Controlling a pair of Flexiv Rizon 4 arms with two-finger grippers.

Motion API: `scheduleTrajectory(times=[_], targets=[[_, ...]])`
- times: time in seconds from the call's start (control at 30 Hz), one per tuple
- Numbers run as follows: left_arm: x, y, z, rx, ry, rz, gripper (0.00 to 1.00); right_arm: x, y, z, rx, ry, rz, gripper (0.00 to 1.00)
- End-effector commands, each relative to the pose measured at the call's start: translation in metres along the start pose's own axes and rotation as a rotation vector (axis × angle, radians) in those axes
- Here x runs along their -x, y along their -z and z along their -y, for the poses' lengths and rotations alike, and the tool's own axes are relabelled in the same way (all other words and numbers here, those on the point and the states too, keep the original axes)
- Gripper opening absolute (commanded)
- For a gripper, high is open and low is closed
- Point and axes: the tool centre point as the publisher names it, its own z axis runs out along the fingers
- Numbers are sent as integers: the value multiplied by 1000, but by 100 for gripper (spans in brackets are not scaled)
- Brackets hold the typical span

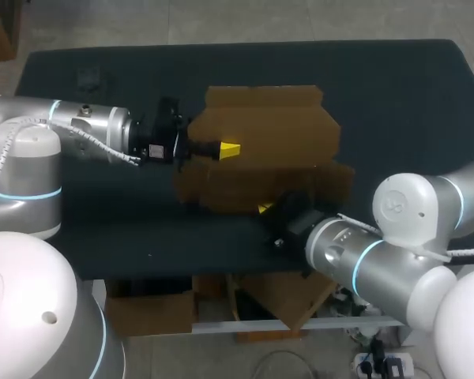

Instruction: Assemble the packaging by folding the flat box into shape, placing the metal phone stand inside, and closing the box properly

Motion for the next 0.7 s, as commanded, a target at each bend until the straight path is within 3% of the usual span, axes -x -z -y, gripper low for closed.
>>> scheduleTrajectory(times=[0.03, 0.7], targets=[[4, 0, -5, -5, 0, -7, 0, -3, -3, 5, 6, 0, 7, 0], [4, 4, 0, 34, -12, -23, 0, -3, -3, 5, 6, 0, 7, 0]])
